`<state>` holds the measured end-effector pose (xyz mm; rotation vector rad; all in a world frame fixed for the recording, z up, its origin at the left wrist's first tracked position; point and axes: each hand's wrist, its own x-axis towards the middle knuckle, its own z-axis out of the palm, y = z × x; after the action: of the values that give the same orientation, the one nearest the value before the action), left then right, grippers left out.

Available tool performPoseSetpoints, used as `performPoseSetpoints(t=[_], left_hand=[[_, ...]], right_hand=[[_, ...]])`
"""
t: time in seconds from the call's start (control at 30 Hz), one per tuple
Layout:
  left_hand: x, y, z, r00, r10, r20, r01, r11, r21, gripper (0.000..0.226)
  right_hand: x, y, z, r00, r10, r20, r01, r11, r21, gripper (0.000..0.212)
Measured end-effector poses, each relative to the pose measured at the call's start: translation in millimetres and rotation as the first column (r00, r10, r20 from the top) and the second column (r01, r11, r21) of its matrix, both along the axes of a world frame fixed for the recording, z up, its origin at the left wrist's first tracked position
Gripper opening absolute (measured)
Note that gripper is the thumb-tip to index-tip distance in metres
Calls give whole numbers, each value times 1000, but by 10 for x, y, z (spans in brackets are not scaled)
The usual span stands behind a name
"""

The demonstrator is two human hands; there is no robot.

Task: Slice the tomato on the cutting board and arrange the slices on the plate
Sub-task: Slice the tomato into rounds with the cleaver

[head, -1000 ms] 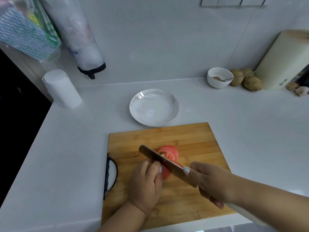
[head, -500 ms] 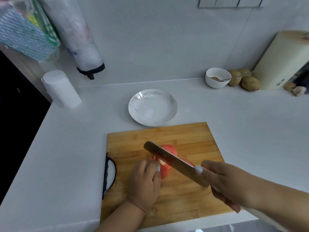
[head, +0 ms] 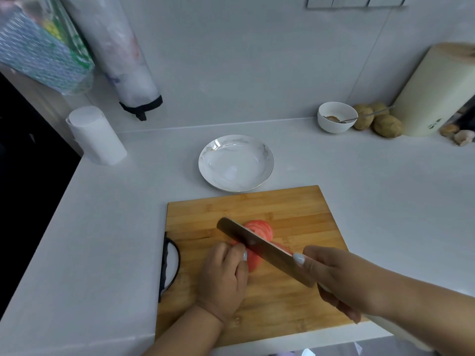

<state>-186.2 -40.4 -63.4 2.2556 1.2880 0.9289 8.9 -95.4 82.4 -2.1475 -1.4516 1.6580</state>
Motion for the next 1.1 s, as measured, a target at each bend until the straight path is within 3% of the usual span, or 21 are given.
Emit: performPoseSetpoints(t=[0.6,0.93,1.1], left_hand=[[6,7,-7,1000,4,-12,-4,1000,20,23],[5,14,-3,1000,-6,24,6,1000,17,16],[3,10,-5,1000,-2,26,1,999,35,15]], right_hand=[[-55,64,50,998,62,-29,-62,998,-4,64],[-213,292,-99,996,79,-47,-74,993,88,50],[-34,136,-83,996,85,9,-85,996,19,57]])
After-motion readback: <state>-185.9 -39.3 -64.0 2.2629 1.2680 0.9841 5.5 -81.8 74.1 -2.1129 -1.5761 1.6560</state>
